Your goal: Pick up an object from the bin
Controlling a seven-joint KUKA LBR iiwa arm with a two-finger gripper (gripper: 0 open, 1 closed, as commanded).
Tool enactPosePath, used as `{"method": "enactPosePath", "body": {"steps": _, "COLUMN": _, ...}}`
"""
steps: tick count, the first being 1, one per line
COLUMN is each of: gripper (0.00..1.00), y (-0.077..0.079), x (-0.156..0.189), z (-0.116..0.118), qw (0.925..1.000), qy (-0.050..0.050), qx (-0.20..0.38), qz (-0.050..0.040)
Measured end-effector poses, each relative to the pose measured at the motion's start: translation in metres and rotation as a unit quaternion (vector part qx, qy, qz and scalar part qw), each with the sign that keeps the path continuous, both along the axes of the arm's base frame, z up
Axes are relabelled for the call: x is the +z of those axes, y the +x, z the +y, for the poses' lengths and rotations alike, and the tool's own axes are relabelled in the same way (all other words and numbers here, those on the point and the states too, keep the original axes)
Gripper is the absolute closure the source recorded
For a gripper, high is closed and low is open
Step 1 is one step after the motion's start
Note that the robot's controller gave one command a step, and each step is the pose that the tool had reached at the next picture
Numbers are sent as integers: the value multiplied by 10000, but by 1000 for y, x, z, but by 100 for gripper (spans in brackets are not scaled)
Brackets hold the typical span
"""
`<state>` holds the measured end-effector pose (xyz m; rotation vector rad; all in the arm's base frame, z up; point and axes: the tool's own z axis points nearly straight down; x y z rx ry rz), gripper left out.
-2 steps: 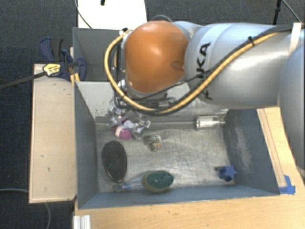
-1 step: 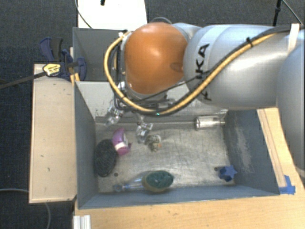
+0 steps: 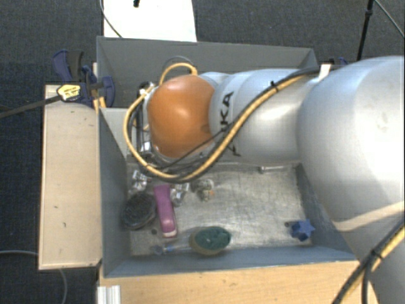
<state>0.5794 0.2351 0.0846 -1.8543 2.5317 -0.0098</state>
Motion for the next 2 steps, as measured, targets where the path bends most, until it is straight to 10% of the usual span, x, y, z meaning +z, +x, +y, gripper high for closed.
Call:
{"method": "enactPosePath", "body": {"steps": 1, "gripper": 100, "y": 2, "x": 1, "z": -8, "qw": 10000, "qy": -78, "qx": -31, "qz": 14}}
{"method": "enactPosePath", "body": {"steps": 2, "gripper": 100, "y": -7, "x": 154, "z": -3, "qw": 10000, "qy": 40, "qx": -2, "qz": -18}}
